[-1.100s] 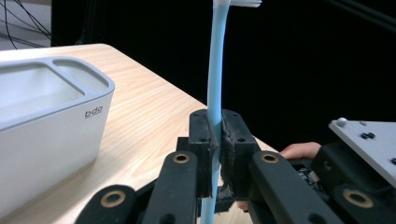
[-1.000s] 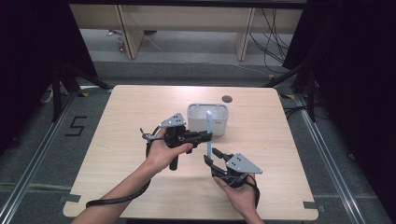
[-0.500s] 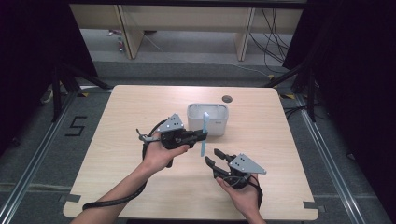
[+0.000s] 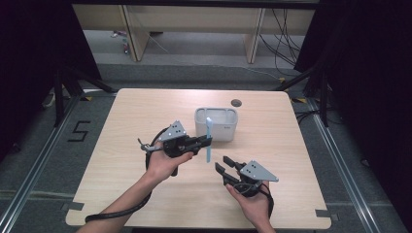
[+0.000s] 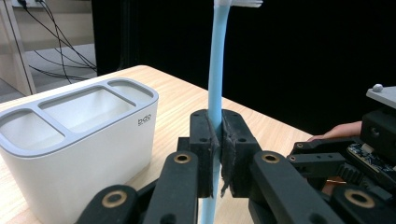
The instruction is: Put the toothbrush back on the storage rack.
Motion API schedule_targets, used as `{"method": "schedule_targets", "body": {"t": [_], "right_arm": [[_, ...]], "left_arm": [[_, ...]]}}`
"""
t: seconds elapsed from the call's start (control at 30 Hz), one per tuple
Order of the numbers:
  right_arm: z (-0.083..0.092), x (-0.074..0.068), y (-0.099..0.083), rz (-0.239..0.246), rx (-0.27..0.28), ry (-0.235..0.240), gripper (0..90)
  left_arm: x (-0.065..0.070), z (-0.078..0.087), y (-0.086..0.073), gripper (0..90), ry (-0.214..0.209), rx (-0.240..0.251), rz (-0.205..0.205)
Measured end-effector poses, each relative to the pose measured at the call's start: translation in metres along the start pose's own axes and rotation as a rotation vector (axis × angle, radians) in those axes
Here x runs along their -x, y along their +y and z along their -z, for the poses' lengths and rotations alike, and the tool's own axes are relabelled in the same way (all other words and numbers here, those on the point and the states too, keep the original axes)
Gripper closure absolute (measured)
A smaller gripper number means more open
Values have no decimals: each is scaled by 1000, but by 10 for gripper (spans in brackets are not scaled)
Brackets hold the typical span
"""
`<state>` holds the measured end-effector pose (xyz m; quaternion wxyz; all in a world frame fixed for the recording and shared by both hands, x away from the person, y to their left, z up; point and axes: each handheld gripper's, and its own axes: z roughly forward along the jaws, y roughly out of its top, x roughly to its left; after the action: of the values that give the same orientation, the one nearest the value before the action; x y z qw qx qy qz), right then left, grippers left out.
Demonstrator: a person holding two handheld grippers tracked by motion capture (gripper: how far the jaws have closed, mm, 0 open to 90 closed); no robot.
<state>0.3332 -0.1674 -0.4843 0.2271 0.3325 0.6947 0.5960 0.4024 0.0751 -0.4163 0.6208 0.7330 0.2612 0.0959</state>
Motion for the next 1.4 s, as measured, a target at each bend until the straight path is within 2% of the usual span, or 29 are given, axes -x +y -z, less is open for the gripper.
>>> {"method": "schedule_targets", "body": {"t": [0.07, 0.23, 0.27, 0.3, 0.4, 0.47, 0.53, 0.6, 0.63, 0.73, 0.8, 0.9, 1.07, 1.1, 1.2, 1.23, 1.3, 1.4], "right_arm": [[0, -1, 2, -11, -3, -1, 605], [-4, -1, 12, 18, 6, 6, 617], [-6, -3, 14, -2, -3, 17, 618], [-9, -3, 14, 7, 8, 25, 620], [-13, -5, 19, 18, -6, 8, 631], [-14, -5, 20, 7, -1, 17, 633], [-15, -5, 22, 15, -1, -4, 638], [-16, -5, 22, 10, -11, 10, 644], [-16, -4, 22, 23, -23, -2, 646], [-17, -4, 22, 40, -12, -10, 649], [-18, -6, 22, 15, -20, -14, 660], [-19, -6, 22, 25, -16, -10, 677], [-19, -6, 23, 14, -23, -18, 715], [-20, -5, 23, 15, -20, -7, 718], [-18, -4, 24, 37, -23, -35, 758], [-18, -6, 24, 25, -31, -25, 782], [-18, -6, 24, 30, -30, -28, 786], [-18, -4, 24, 26, -17, -19, 791]], "left_arm": [[2, 0, -1, 835, 3, -9, 0], [8, -6, -6, 835, -13, -33, -18], [9, -7, -7, 835, -15, -35, -22], [10, -8, -7, 835, -15, -36, -28], [13, -11, -9, 835, -19, -38, -32], [14, -12, -9, 835, -24, -39, -32], [14, -13, -10, 835, -31, -27, -29], [15, -13, -9, 835, -20, -37, -32], [15, -13, -9, 835, -20, -38, -32], [16, -14, -10, 835, -21, -40, -34], [16, -14, -10, 835, -23, -43, -33], [17, -15, -10, 835, -25, -41, -31], [17, -16, -10, 835, -30, -48, -38], [17, -16, -10, 835, -29, -47, -32], [17, -16, -10, 834, -30, -48, -27], [17, -17, -10, 834, -33, -50, -23], [17, -17, -10, 833, -33, -50, -22], [17, -17, -9, 810, -41, -44, 15]]}}
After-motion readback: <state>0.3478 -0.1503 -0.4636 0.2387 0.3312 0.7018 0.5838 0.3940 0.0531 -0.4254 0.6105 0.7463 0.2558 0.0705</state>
